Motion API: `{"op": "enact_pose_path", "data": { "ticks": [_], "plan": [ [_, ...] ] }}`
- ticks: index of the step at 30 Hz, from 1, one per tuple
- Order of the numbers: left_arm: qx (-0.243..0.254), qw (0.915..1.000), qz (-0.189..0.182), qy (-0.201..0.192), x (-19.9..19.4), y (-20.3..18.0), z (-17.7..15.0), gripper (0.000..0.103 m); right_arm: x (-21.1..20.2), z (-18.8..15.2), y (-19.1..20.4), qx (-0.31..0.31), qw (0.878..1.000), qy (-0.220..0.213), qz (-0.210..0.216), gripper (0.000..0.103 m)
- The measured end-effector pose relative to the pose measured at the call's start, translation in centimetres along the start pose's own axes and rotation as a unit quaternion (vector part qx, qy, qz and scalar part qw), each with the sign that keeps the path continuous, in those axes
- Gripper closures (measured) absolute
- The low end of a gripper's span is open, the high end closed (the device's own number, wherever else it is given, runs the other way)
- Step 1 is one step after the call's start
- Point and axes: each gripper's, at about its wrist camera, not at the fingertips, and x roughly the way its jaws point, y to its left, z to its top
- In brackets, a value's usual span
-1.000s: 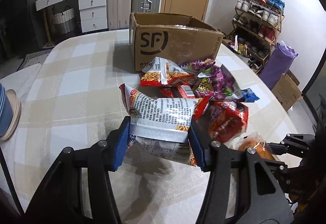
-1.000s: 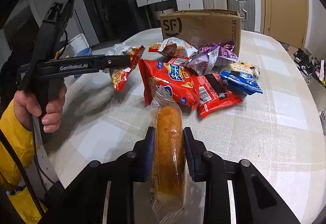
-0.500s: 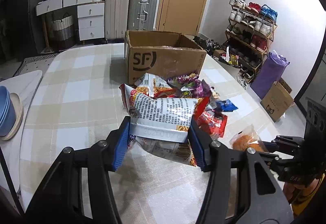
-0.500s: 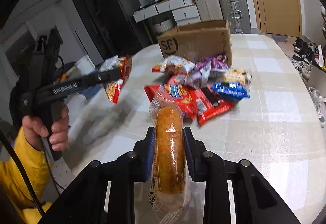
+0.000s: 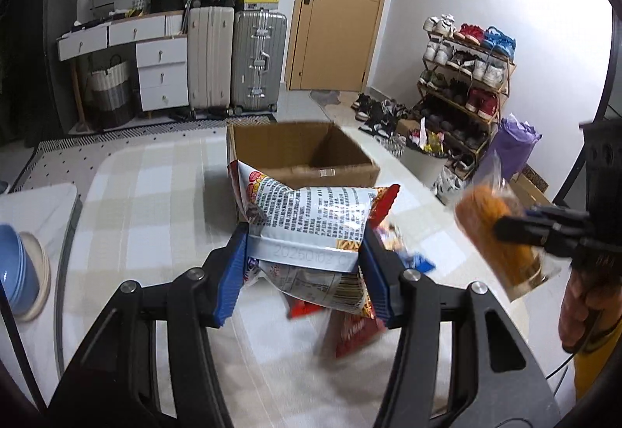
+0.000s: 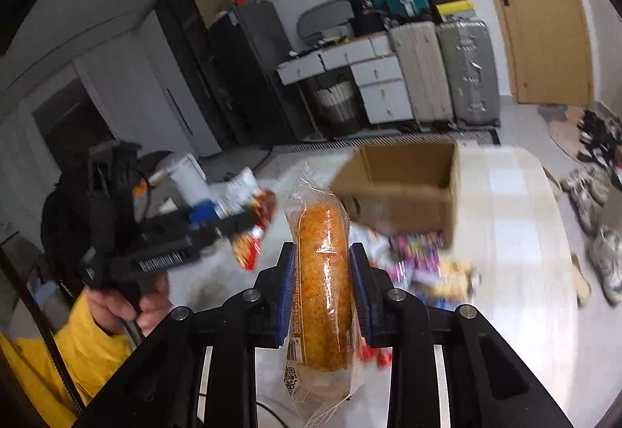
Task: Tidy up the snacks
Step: 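Lift the bread roll and chip bag toward the SF box with both grippers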
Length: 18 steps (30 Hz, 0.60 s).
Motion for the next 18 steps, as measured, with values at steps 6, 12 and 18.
{"op": "enact_pose_path", "data": {
  "ticks": [6, 12, 18],
  "plan": [
    [0.003, 1.0, -0.007, -0.005, 1.4, 0.4, 5.5, 0.052, 3.3, 6.5, -1.4, 0.005, 1.0, 0.007, 0.017, 0.076],
    [-0.006, 0.9999, -0.012, 0.01, 5.7, 1.1, 11.6, 0.052, 9.2, 11.9, -5.4, 0.047, 0.998, 0.027, 0.016, 0.076],
    [0.0, 0.9995, 0.007, 0.032, 11.8, 1.7, 15.6, 0.052, 15.5, 14.2, -10.4, 0.088, 0.994, 0.06, -0.001, 0.076]
  ]
}}
